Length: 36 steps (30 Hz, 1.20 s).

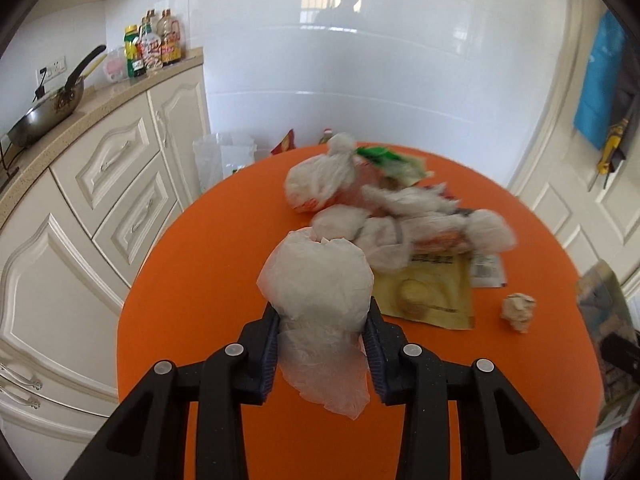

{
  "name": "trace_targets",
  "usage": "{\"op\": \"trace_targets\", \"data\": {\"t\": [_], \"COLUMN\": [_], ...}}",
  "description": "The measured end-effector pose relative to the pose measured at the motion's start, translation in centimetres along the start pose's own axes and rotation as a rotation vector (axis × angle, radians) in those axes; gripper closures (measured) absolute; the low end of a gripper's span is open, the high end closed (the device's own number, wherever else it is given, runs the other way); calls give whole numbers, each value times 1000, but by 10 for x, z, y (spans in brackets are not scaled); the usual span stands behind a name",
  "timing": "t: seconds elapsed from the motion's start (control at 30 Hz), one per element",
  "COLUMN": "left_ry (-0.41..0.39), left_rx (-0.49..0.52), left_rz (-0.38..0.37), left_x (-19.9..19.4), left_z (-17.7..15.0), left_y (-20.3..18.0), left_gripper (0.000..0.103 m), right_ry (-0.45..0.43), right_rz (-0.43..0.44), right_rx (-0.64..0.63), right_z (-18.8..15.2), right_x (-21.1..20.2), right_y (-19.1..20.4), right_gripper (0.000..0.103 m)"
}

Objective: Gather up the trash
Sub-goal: 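Grasp the milk carton with the right tool while the left tool grasps a white plastic bag, then carry the carton and bag to the blue bucket and release both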

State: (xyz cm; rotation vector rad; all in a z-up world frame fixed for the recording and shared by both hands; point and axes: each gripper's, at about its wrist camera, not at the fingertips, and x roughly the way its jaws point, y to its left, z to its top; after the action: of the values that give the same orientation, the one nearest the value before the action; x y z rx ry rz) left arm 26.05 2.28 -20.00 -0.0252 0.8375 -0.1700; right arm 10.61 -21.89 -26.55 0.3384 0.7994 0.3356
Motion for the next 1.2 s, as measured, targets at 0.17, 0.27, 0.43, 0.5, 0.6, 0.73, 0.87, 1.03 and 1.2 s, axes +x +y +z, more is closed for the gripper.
{"op": "trace_targets", "data": {"t": [0.17,0.27,0.43,0.5,0.6,0.73,0.87,1.03,1.2], "left_ry": [-49,-64,-63,-54,-20,55,185,335,491], "left_rx": [66,112,220,272,350,450,536,614,650], "left_rz": [-94,-172,-311,-370,-455,-559,-592,-563,-502], "left_x": [-43,-61,-78,-80,-73,-54,-8,77,156], "left_z": [-4,-3,-3,-6,-12,-26,-47,-64,-80], "left_y": [-41,-78,-144,-174,-223,-290,-350,-398,-435], "left_gripper": [69,69,69,69,69,69,69,69,68], "right_ry": [-81,-134,-214,-245,-275,-276,-236,-175,-134], "right_rz": [-9,-29,-105,-163,-252,-346,-408,-426,-398], "right_rx": [50,86,170,224,300,411,557,711,845], "right_z": [1,0,-13,-22,-41,-66,-104,-152,-183], "right_x": [-33,-57,-105,-130,-159,-183,-184,-167,-135], "right_y": [-21,-40,-84,-111,-151,-206,-268,-333,-384], "right_gripper": [52,52,52,52,52,52,52,52,52]}}
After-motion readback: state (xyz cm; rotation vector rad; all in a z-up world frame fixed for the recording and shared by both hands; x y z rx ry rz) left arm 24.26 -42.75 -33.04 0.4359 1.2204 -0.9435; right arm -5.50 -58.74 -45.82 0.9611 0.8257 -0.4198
